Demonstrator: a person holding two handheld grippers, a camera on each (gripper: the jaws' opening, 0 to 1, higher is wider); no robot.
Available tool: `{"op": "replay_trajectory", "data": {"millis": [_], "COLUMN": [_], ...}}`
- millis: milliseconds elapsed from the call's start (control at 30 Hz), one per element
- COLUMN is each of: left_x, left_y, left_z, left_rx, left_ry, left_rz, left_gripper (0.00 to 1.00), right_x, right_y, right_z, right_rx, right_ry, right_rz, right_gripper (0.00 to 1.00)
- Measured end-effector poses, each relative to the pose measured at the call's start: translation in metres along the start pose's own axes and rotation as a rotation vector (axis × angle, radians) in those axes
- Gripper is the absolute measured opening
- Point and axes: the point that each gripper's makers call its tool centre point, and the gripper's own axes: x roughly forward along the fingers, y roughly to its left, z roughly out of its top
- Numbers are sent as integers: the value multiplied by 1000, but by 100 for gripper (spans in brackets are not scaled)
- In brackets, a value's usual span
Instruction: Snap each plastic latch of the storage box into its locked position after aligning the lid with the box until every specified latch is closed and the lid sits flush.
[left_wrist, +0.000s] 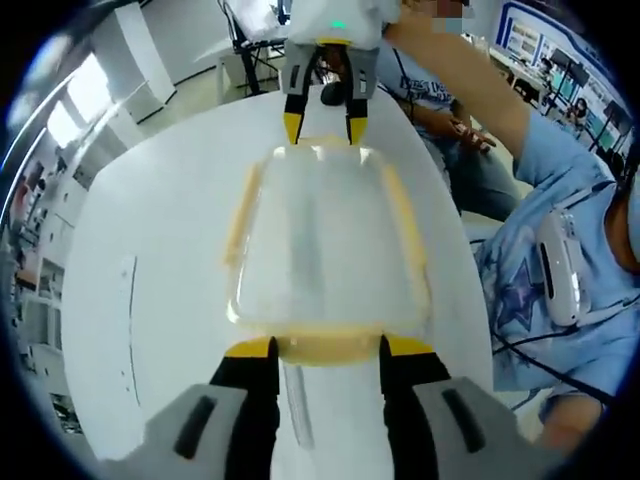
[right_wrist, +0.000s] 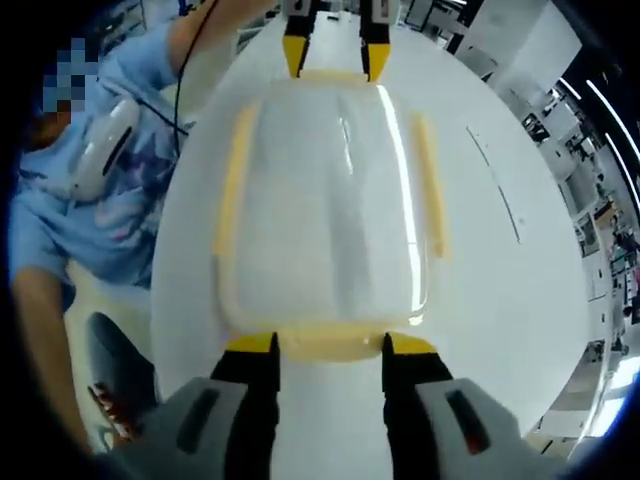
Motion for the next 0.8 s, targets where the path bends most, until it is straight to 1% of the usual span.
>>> {"op": "replay_trajectory", "data": {"millis": [267,533,700,800], "left_x": [-13,-22,-28,-33], "left_y": [-1,-4,-5,-5], "left_z": [-20,-40,-51,-55], "left_rx": [-22,-40,-52,-60], "left_ry": [-20,-37,-46,-64], "left_rz": [14,20,22,20], "left_gripper": [39,39,39,39], "right_x": [9,18,18,19], "right_y": [-7,-7,-7,-6], "right_z": [23,44,56,63], "right_rx": [-27,-50,-61,-66], "right_ry": [-33,-60,-79,-86], "right_rz": [-5,4,9,13], "right_gripper": [39,39,39,39]}}
